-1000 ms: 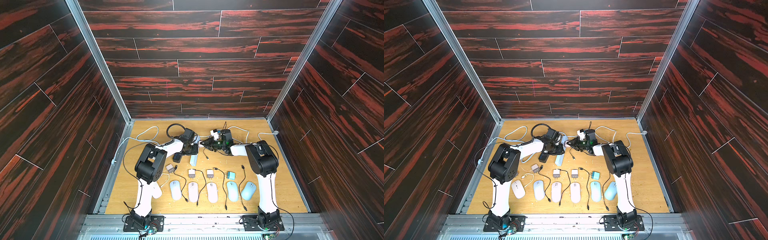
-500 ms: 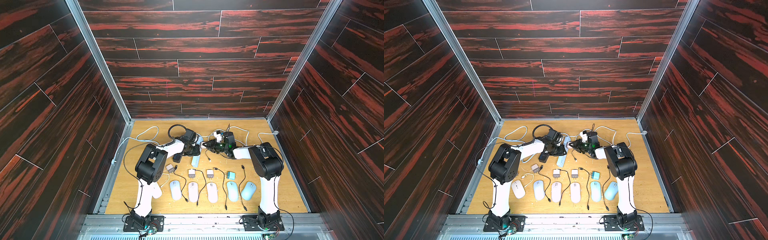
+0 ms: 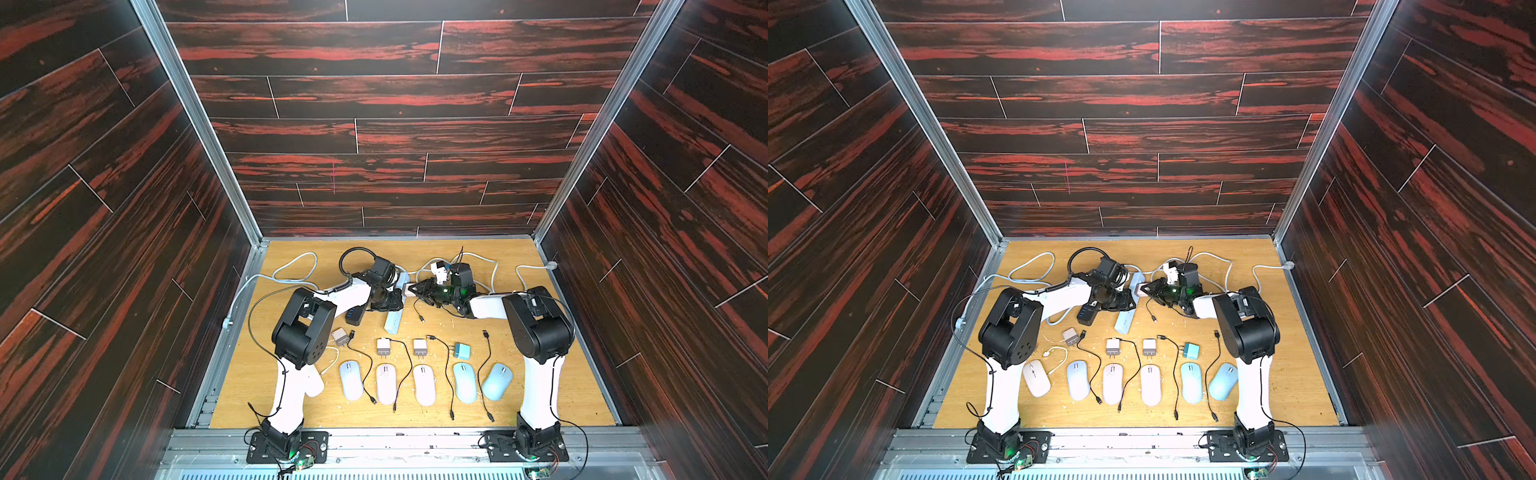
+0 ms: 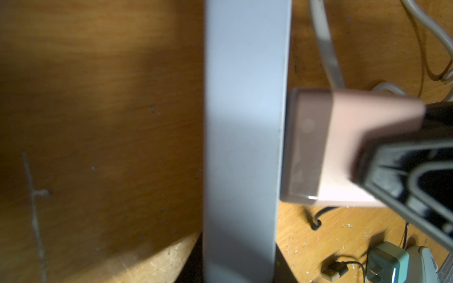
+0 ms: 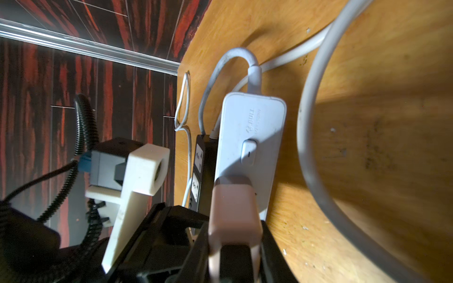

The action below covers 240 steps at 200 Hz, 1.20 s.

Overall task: Unplug the wireless mouse
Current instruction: Remove the plug from the socket, then remove the power cord from the plug.

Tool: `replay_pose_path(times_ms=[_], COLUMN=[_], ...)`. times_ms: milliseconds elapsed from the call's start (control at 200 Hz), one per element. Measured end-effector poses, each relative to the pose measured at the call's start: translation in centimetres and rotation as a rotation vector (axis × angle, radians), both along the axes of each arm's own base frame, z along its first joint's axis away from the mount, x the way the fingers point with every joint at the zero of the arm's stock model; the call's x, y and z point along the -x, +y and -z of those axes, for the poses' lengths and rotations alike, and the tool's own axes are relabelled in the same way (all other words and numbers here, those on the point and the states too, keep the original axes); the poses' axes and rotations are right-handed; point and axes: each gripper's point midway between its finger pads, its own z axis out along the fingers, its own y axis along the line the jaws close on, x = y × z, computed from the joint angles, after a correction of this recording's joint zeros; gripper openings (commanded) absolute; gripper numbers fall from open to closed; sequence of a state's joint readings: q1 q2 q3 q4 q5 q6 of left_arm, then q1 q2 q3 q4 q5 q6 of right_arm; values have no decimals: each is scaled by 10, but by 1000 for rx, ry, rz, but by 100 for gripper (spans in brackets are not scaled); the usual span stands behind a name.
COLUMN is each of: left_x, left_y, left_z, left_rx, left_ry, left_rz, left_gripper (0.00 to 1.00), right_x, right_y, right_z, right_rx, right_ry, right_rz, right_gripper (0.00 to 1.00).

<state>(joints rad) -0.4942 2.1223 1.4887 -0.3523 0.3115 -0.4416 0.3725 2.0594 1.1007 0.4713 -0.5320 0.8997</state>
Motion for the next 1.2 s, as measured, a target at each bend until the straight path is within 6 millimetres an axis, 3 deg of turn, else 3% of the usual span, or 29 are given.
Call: replay_pose_path(times_ms=[732,857,972,1097,1202], left_x=[5,-22,-38,-43,-43], left_y=[-5,34,67,77,76], left_z=[3,6,7,7,7], left_rx=[-20,-101,-139,-154,-163], left_ry=[17,-8,-13,-19,-27], left_rz=[16,-134,-232,-263,-264], left_gripper=[0,0,0,0,22], right_x=[13,13,14,26,32], right_y=[-16,-36,-41,-38,-38], right_z=[-5,-14,-30,-46,-67], right_rx=[77,135,107,94,96], right_ry=[-7,-16,-68,-113,-170], right_rz=[33,69,54,20,8], right_gripper=[0,0,0,0,0])
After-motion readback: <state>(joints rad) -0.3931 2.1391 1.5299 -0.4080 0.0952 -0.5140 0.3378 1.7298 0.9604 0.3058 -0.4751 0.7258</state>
